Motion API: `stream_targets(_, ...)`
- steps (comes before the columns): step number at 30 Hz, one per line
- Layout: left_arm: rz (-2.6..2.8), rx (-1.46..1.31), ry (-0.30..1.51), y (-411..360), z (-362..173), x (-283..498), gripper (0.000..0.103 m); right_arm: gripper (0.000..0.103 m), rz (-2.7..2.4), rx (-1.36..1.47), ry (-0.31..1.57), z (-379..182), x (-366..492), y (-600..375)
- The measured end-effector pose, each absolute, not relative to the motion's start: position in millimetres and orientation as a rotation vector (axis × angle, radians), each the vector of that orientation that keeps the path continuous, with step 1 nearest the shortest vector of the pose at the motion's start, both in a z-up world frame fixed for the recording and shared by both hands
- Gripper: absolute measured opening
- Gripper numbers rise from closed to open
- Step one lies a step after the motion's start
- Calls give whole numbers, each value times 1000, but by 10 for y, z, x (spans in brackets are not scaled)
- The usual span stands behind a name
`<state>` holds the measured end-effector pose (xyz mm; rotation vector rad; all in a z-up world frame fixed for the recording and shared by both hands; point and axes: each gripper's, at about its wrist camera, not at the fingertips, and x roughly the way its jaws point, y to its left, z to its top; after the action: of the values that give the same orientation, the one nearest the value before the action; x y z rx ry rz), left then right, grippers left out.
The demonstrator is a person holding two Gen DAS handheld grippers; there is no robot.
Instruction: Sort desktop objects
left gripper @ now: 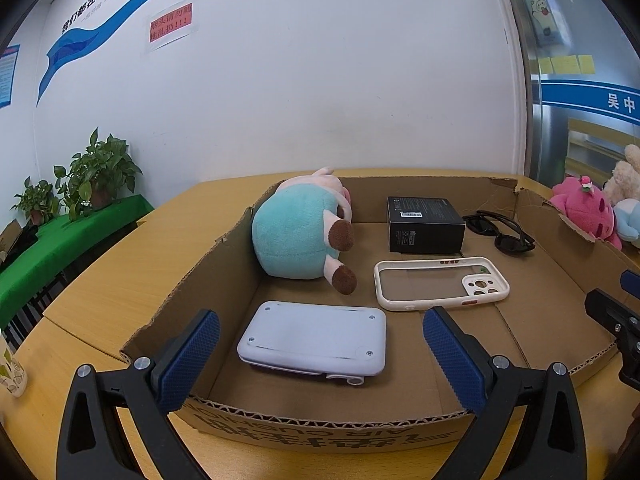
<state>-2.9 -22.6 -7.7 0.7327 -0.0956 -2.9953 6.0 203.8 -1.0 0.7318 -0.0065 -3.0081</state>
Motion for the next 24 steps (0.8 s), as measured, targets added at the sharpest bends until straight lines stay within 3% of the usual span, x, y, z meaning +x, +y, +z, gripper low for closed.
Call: stream_targets(24, -2998, 734, -95, -236, -68, -29, 103, 90, -3008, 732, -6, -9, 62, 2035)
